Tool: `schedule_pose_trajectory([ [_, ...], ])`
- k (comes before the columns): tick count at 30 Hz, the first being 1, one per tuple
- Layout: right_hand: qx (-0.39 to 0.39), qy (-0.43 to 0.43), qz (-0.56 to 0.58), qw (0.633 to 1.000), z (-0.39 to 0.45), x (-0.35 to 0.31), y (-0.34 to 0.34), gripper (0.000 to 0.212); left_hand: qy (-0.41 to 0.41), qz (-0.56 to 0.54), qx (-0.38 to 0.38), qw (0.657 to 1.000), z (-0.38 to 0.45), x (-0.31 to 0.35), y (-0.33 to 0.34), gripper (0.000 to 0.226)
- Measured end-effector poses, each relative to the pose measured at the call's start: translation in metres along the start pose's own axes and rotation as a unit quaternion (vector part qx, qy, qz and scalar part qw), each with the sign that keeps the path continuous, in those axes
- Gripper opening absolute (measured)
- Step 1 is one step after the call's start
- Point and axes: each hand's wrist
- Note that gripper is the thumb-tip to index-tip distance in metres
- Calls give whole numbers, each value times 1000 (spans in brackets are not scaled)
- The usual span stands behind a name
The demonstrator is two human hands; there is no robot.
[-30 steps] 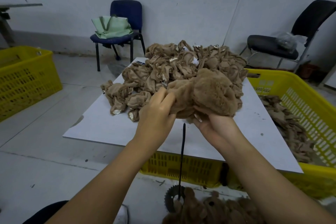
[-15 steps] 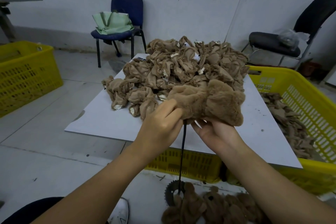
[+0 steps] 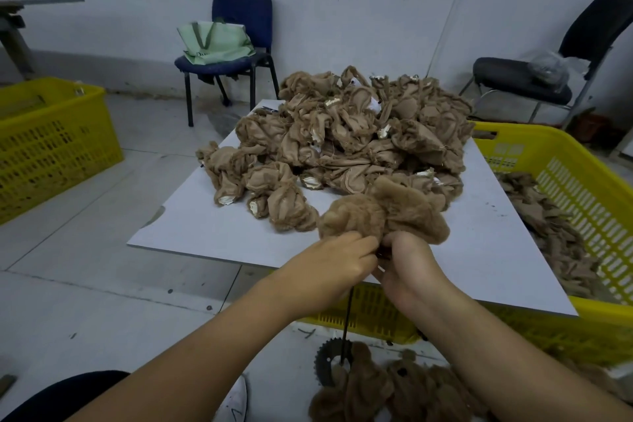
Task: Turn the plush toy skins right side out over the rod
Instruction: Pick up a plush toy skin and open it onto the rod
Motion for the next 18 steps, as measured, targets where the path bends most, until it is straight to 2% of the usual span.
schedule_pose_trajectory([
  [4, 35, -41, -121, 991, -12, 8, 8, 19, -7, -18, -25, 1000, 2, 0, 1, 25],
  [8, 51, -67, -155, 984, -13, 7, 6, 55, -24, -36, -32, 999, 2, 1, 0, 34],
  [11, 59, -90, -168, 980, -14, 2, 5, 42, -18, -50, -2, 999, 1, 0, -7, 21],
  [12, 67, -84, -170, 979, -13, 1, 3, 37, -19, -52, 16, 998, 0, -1, -9, 14],
  [14, 73, -60, -170, 981, -9, -1, 0, 31, -62, -78, 80, 992, -1, -1, -15, 19],
  [16, 58, -44, -154, 985, -6, 0, -1, 26, -146, -82, 193, 967, 1, 0, -19, 22],
  [17, 46, -40, -145, 988, -5, 1, -2, 24, -190, -50, 234, 952, 2, -1, -19, 19],
  [18, 38, -39, -138, 989, -5, 2, -1, 24, -235, -6, 243, 941, 4, -2, -19, 17],
])
Point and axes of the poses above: each hand's wrist, its own z-axis towards the middle knuckle, its own y-axis out of the palm, x = y × z, and after that the axes turned 15 degrees about y, right-handed
